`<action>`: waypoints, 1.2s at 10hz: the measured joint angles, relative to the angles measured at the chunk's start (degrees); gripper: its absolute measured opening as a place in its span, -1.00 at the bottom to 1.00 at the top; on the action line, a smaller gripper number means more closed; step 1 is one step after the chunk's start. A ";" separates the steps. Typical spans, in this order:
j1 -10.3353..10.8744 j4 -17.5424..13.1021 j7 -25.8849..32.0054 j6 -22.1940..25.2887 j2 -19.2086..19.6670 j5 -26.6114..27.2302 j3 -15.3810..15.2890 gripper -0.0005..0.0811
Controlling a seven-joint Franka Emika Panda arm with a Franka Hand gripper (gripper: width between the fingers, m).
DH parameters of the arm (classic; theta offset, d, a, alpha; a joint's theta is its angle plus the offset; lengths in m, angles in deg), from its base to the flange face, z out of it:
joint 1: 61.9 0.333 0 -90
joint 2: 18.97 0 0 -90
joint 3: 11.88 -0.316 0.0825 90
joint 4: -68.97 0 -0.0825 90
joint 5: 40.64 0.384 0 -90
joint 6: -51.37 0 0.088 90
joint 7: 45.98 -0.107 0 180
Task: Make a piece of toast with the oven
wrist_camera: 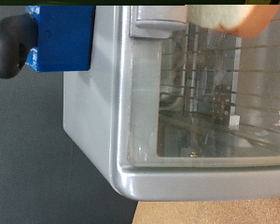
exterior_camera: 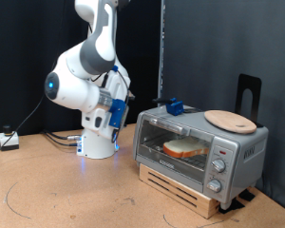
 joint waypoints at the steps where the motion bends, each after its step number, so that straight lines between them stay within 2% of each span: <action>1: 0.02 0.04 0.04 0.12 0.00 0.00 -0.09 0.99; 3: -0.39 -1.54 1.46 0.71 1.63 -3.41 0.40 0.99; 5: -1.26 -5.24 1.73 0.71 6.18 -3.65 1.64 0.99; 10: -1.97 -14.00 0.80 -1.52 16.64 0.84 2.93 0.99; 12: -1.97 -13.89 1.53 -1.51 16.68 1.49 2.84 0.99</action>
